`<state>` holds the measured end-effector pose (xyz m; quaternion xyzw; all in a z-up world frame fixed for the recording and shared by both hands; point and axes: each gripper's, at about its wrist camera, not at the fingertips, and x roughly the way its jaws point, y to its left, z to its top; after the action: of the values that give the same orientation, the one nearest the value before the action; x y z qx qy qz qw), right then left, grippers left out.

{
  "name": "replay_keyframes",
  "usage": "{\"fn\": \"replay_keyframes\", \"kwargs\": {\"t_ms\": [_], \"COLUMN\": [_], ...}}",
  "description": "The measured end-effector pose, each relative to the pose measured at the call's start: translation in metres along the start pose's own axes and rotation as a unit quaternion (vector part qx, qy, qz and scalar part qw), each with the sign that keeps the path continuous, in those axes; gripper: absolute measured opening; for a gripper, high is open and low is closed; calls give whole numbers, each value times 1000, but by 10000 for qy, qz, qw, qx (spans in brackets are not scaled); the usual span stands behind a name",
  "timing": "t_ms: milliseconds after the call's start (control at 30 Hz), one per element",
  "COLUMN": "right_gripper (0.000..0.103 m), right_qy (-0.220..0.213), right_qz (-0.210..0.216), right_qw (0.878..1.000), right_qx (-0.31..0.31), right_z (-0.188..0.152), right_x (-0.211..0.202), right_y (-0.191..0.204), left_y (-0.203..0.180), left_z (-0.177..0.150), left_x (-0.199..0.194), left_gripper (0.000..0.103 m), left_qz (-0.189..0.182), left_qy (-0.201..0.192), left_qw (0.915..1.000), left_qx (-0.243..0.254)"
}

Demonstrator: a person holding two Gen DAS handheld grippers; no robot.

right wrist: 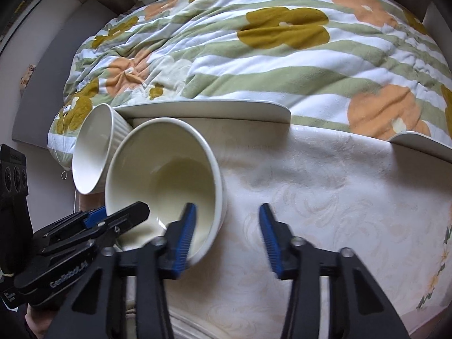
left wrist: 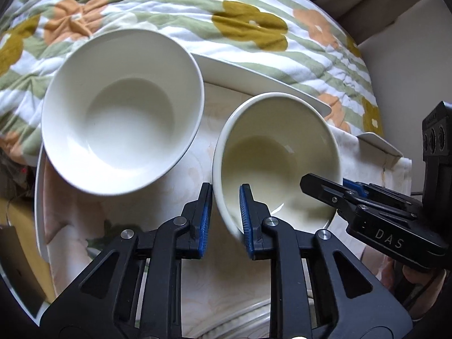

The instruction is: Organize plates and bowls

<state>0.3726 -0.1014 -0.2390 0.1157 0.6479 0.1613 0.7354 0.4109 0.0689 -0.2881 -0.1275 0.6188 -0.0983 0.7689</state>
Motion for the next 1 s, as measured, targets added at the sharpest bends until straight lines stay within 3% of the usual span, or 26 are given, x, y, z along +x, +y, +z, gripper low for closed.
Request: {"fn": "replay_keyframes", "kwargs": {"t_ms": [33,100,567,800,1000], "right_gripper": [19,15,15,15,15], "right_qy": [10,-4,-173,-388,-766], "right_qz": [85,41,-24,29,87], "right_qw": [10000,10000,9998,9992,9970], "right_qx": [-2,-83,-72,-69,-37], "right_z": [0,1,-5,-17,-44], "right_x": [1,2,-8,-45,-101], "right_y": [0,5,6,5,-12], "left_y": [-3,-5,-19,-49,-102], "left_z": [1,1,-4,-14,-34], "left_x": [0,1,-13,-49,-84], "left_gripper": [17,17,17,17,17], "left_qz": [51,133,201,240,231], "left_qy": [-6,5,-153,-400,-682], "left_qw": [10000,9998,9989,9970,9931], "left_qx": [65,131,391,612,921]}}
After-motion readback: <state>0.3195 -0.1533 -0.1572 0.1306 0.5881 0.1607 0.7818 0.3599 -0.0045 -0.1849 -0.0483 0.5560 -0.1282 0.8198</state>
